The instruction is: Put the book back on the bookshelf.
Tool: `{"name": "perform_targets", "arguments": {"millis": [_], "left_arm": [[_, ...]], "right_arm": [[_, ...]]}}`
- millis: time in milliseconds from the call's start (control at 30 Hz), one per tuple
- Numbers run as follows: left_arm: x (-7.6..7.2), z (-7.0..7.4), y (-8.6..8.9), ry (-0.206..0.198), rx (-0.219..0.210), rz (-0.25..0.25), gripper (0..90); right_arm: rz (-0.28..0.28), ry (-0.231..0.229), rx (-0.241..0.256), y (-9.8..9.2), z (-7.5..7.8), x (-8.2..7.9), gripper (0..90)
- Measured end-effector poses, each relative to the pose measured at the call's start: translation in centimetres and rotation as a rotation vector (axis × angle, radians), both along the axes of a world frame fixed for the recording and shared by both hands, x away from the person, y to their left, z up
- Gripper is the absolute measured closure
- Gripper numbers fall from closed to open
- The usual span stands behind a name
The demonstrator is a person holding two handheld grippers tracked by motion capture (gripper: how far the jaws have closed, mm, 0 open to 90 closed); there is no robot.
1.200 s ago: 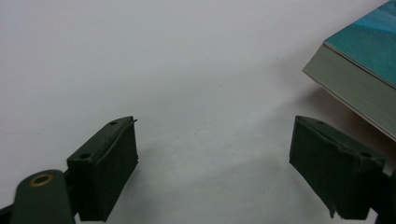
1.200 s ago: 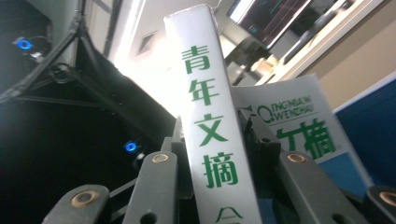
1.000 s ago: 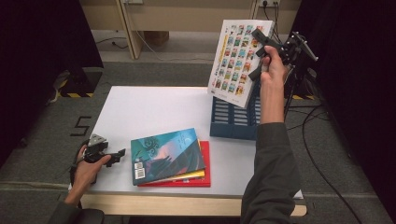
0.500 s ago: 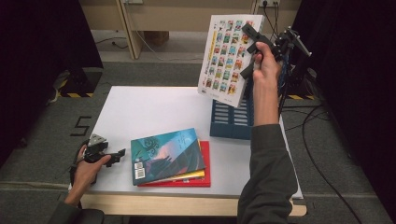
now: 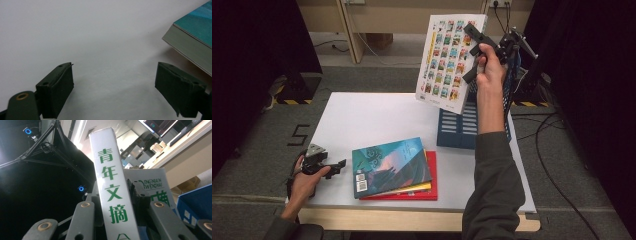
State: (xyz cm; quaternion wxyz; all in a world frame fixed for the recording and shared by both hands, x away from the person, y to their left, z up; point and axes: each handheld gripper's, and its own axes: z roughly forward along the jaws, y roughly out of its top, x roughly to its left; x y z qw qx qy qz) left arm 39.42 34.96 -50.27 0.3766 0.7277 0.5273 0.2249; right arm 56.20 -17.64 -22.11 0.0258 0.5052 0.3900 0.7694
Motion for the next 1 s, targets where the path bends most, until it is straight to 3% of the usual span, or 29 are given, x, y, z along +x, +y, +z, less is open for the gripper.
{"name": "perform_targets", "arguments": {"millis": [167,600,767,1000], "left_arm": [[0.0,0.0,0.0,-0.003,-0.007,-0.002,14.5],[0.0,0.0,0.1,-0.007,-0.012,-0.001,14.5],[0.0,0.0,0.0,-0.005,-0.003,-0.005,14.5],[0.0,0.0,0.0,-0.003,0.0,-0.006,14.5]], "right_arm": [[-0.013,0.006,-0.012,-0.6,-0.6,0.5,69.5],[-0.039,-0.01,0.042,-4.1,-0.8,0.6,69.4],[-0.068,-0.014,0.028,-4.8,-0.4,0.7,69.3],[-0.097,0.012,0.021,-5.7,-1.1,1.4,69.2]]}}
